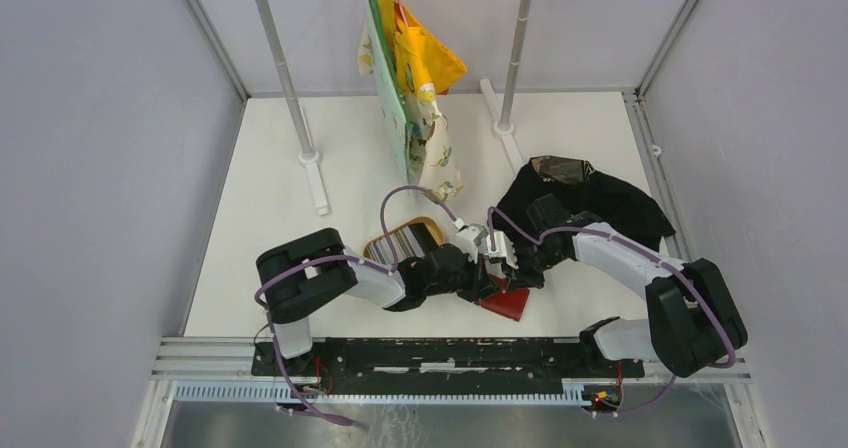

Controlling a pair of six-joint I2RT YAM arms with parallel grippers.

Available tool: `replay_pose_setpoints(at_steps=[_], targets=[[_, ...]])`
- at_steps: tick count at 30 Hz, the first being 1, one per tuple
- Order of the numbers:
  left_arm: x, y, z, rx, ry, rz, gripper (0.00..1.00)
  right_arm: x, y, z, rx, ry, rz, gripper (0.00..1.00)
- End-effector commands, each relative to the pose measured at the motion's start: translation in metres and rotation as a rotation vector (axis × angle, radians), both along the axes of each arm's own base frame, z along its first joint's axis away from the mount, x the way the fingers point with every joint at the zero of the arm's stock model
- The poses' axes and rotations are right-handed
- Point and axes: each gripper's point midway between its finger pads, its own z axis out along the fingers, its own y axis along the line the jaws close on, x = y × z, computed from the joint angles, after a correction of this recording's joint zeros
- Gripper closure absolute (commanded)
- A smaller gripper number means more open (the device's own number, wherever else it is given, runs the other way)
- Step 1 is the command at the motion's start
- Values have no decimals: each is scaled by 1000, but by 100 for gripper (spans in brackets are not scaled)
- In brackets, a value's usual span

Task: Put the credit cards into the card holder
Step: Close the card holder at the center of the board.

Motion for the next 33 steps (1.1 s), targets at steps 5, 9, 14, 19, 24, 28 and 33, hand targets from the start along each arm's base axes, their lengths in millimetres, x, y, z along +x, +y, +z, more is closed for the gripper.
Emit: replay_pose_setpoints(at_steps=[5, 9, 14, 19, 24, 28, 33], targets=[[6, 10, 8, 28, -18, 44, 98, 8, 0, 1, -6, -43, -15, 100], [6, 12, 2, 54, -11, 43, 98, 9, 2, 3, 5, -49, -15, 100], [5, 13, -8, 76, 2, 41, 98, 6, 5, 6, 25, -45, 0, 100], [5, 15, -14, 94, 7, 48, 98, -1, 6, 6, 27, -39, 38, 100], [4, 17, -16, 100, 10, 49, 98, -5, 8, 5, 23, -44, 68, 100], [4, 18, -18, 101, 13, 50, 98, -7, 8, 3, 15, -45, 82, 100], [4, 18, -19, 102, 13, 49, 98, -6, 5, 2, -7, -63, 92, 100]])
